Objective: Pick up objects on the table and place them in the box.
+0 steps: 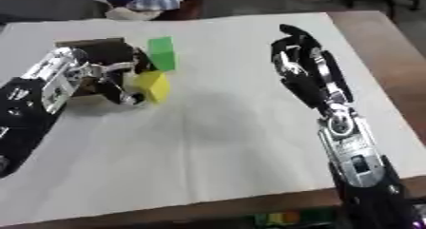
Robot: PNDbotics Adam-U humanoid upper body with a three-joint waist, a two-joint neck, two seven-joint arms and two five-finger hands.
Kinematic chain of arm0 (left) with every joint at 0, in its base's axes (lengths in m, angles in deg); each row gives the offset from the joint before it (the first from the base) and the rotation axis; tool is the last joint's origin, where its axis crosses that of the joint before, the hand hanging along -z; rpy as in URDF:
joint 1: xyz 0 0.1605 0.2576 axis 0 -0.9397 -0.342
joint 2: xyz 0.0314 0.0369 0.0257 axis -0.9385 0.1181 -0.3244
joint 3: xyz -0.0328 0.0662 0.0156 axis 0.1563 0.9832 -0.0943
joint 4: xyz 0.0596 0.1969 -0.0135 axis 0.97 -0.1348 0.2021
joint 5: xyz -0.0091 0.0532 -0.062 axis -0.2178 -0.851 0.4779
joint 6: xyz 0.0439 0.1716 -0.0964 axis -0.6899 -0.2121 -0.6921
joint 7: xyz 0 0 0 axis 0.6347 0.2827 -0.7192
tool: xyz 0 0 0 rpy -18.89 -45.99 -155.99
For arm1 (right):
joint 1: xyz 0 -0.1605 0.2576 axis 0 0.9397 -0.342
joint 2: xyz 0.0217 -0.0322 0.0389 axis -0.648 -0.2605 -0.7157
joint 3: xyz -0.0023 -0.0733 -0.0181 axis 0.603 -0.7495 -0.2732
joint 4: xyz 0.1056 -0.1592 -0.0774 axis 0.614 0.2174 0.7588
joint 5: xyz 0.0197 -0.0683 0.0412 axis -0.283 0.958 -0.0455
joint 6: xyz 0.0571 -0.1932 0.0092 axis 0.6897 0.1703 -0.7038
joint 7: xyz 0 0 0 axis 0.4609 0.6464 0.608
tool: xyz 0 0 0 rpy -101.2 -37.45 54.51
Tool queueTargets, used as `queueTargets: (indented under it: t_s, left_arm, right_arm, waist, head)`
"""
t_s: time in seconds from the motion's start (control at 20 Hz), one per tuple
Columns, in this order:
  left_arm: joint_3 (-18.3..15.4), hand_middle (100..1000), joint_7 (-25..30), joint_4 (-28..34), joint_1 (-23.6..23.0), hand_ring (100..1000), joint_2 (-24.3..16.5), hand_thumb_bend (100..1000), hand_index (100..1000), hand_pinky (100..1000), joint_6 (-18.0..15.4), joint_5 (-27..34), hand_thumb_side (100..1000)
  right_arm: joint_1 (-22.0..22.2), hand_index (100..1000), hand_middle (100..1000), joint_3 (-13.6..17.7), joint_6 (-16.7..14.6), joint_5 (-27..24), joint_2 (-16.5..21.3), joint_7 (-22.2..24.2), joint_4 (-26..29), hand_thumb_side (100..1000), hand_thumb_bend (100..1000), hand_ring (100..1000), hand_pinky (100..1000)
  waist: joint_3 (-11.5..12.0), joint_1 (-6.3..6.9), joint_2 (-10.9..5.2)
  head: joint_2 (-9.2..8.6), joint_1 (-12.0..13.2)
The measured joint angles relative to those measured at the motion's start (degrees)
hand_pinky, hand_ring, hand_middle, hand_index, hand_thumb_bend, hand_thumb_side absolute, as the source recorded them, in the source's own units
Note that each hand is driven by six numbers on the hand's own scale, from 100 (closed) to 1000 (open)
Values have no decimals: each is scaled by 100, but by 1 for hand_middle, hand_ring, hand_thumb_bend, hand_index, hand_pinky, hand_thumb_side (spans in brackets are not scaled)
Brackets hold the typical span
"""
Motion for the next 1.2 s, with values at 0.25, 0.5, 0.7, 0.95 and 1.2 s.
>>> queueTargets:
  t_s: [0.25, 0.5, 0.7, 0.95, 1.2]
  left_arm:
    - [-457, 577, -420, -220, 35, 635, -239, 161, 714, 733, 888, -349, 190]
    - [-865, 601, -1227, -968, 237, 649, -248, 153, 747, 733, 1858, -890, 219]
    - [-1069, 643, -1733, -1551, 307, 674, -202, 169, 788, 744, 2423, -1219, 218]
    - [-1204, 814, -2068, -2031, 336, 783, -138, 380, 904, 803, 2813, -1412, 527]
    - [-1217, 868, -2042, -2088, 401, 836, -139, 535, 934, 831, 2847, -1489, 647]
  right_arm:
    - [29, 892, 667, 1, 3, 0, 0, -7, -2, 663, 100, 619, 751]
    - [30, 893, 668, 2, 5, 0, 0, -12, -5, 664, 100, 619, 752]
    - [31, 894, 668, 2, 5, -3, -1, -12, -7, 664, 100, 618, 753]
    - [34, 895, 669, 2, 5, -8, -1, -12, -28, 665, 100, 618, 752]
    - [56, 895, 670, 2, 5, -9, -1, -12, -40, 664, 100, 619, 752]
  waist:
    - [6, 0, 0]
    - [5, 0, -1]
    - [-20, 0, -1]
    - [-52, 0, -1]
    - [-75, 0, -1]
  head:
    - [0, -21]
    - [0, -26]
    - [0, -26]
    - [0, -26]
    - [0, -36]
